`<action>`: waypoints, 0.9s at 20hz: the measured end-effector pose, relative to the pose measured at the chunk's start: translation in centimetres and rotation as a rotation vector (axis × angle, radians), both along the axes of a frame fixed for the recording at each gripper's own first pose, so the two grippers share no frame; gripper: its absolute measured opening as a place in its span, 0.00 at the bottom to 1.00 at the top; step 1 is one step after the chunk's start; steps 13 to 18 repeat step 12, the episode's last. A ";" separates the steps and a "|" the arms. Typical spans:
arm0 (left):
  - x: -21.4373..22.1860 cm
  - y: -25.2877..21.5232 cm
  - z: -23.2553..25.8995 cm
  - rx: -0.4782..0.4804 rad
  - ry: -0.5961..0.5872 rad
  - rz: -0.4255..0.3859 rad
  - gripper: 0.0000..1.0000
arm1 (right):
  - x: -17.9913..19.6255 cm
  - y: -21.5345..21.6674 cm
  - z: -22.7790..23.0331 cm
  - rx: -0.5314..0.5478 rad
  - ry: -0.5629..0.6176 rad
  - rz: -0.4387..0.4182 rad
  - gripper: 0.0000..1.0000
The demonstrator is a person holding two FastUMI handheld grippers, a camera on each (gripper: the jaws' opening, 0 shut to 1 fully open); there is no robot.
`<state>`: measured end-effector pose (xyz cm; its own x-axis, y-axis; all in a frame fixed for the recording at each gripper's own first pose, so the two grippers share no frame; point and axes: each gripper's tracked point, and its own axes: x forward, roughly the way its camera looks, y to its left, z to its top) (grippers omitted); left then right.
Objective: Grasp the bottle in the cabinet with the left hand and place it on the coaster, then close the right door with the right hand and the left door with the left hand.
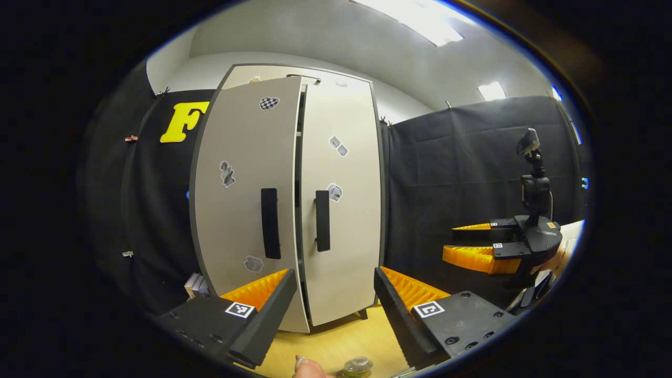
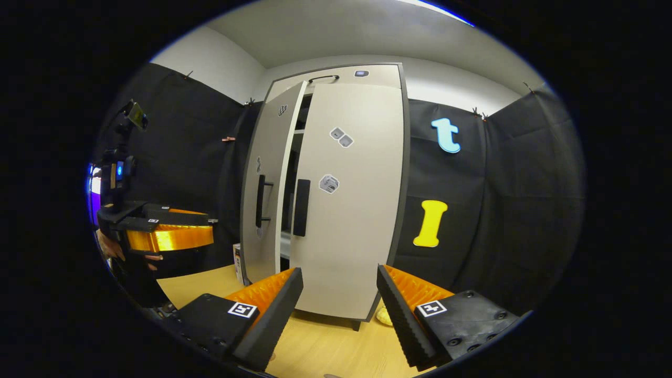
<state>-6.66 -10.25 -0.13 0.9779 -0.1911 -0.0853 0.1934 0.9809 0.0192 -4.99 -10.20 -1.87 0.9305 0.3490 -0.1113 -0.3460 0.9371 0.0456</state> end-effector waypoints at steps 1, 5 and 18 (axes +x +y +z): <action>-0.6 -0.2 -0.1 0.002 0.003 -0.019 0.94 | -0.7 -0.4 0.0 -0.001 0.008 -0.035 0.94; -2.4 -2.3 -0.9 -0.019 0.007 -0.118 0.94 | -4.2 -3.6 -0.4 -0.007 0.059 -0.174 0.94; -3.5 -8.7 -2.6 -0.106 0.035 -0.262 0.95 | -10.1 -11.4 0.1 -0.043 0.086 -0.381 0.94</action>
